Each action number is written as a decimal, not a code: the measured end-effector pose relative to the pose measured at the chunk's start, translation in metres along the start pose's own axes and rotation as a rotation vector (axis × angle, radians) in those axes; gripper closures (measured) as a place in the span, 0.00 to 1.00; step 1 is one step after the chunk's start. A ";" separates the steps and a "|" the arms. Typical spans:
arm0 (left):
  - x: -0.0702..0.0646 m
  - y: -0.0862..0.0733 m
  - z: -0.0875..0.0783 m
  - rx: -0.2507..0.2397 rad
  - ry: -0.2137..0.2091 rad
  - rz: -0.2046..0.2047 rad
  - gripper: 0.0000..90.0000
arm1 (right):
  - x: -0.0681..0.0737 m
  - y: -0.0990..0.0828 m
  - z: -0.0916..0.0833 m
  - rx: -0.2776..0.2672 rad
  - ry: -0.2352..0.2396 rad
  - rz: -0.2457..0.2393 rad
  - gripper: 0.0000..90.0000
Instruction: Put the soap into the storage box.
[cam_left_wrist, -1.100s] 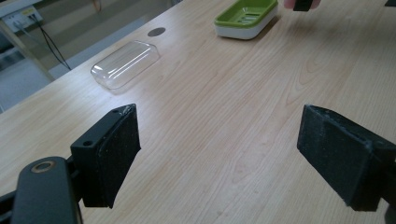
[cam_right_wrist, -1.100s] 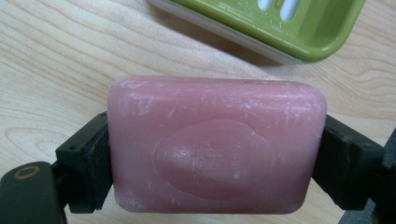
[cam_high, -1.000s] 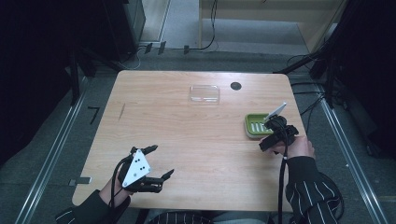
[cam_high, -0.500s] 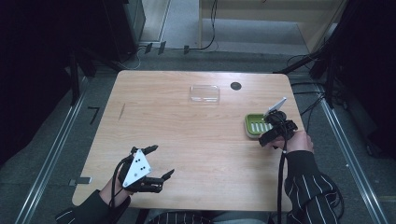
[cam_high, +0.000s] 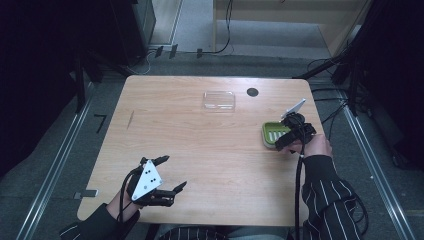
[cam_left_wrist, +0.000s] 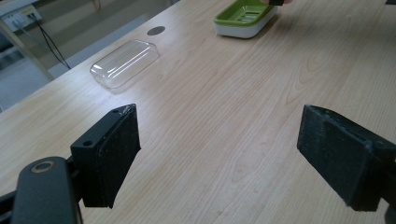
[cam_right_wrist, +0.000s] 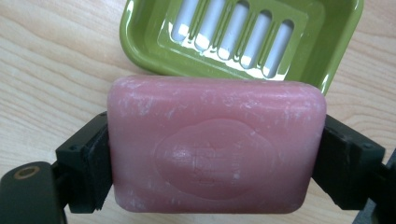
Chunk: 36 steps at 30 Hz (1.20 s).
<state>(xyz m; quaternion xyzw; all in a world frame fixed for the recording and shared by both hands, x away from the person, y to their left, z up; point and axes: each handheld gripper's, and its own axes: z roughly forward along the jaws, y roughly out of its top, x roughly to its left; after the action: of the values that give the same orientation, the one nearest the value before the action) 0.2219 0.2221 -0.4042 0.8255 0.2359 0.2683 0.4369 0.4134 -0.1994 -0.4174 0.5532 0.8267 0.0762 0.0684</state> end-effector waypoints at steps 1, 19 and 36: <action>0.000 0.000 0.000 0.000 0.000 0.000 0.16 | 0.000 0.001 0.000 -0.003 -0.001 0.001 0.15; -0.001 0.000 0.001 0.001 0.001 -0.004 0.16 | -0.011 0.016 0.001 -0.043 0.034 0.057 0.15; 0.000 0.000 0.001 0.004 -0.001 0.000 0.16 | -0.019 0.029 0.012 -0.055 0.061 0.117 0.15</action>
<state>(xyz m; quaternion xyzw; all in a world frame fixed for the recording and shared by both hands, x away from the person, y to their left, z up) 0.2223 0.2214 -0.4047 0.8265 0.2364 0.2676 0.4353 0.4490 -0.2052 -0.4224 0.5959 0.7923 0.1194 0.0537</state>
